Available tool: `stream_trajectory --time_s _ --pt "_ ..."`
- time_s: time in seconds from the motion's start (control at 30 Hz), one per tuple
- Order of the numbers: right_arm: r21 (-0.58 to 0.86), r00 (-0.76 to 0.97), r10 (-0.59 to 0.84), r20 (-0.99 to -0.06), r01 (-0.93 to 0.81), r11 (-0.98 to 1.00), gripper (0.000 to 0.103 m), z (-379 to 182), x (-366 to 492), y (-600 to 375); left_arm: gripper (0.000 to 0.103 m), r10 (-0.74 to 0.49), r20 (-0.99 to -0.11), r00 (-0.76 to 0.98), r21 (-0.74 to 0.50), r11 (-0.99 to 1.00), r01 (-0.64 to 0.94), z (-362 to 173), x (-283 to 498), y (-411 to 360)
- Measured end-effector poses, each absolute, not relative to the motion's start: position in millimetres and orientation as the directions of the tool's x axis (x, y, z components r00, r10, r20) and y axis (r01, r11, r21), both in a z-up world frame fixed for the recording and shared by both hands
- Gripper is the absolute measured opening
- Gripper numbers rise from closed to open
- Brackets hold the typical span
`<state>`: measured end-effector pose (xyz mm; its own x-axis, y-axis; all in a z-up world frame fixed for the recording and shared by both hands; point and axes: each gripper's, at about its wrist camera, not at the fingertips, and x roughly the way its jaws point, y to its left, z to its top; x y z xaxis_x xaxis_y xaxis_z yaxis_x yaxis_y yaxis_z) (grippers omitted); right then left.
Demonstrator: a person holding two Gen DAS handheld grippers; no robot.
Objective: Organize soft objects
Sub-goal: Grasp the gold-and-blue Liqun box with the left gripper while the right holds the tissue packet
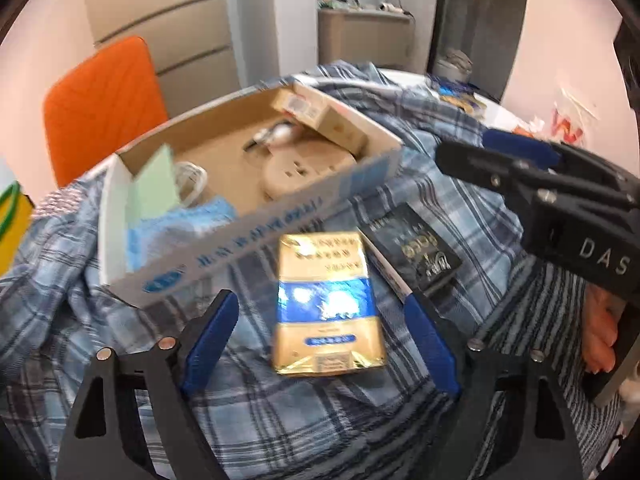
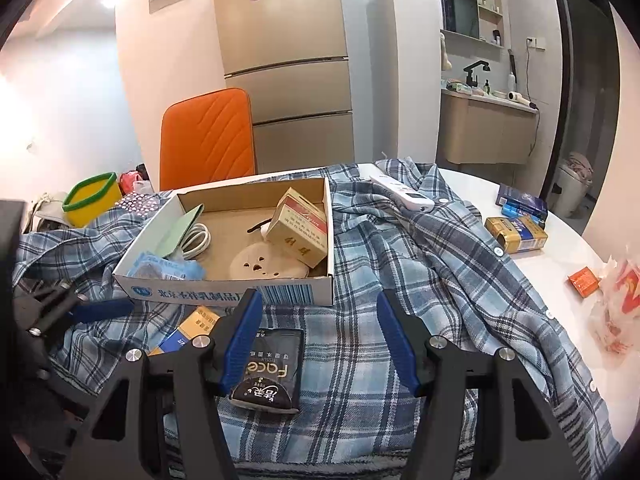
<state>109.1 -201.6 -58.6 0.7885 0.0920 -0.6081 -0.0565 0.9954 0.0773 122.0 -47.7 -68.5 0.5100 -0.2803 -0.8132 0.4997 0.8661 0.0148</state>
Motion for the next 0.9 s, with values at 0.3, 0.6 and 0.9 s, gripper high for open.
stream_trajectory --time_s 0.3,0.6,0.9 --pt "0.080 0.787 0.095 -0.609 -0.058 0.995 0.062 -60 109 -201 0.055 -0.286 -0.837 0.466 -0.019 0.866 0.499 -80 125 -48" --pt "0.083 0.782 0.096 -0.615 -0.058 0.995 0.062 -61 109 -202 0.051 -0.282 -0.752 0.596 0.040 0.882 0.469 -64 106 -42" --pt "0.072 0.783 0.104 -0.614 -0.076 0.995 0.062 -60 109 -197 0.051 -0.236 -0.549 0.802 0.050 0.948 0.313 -34 81 -13"
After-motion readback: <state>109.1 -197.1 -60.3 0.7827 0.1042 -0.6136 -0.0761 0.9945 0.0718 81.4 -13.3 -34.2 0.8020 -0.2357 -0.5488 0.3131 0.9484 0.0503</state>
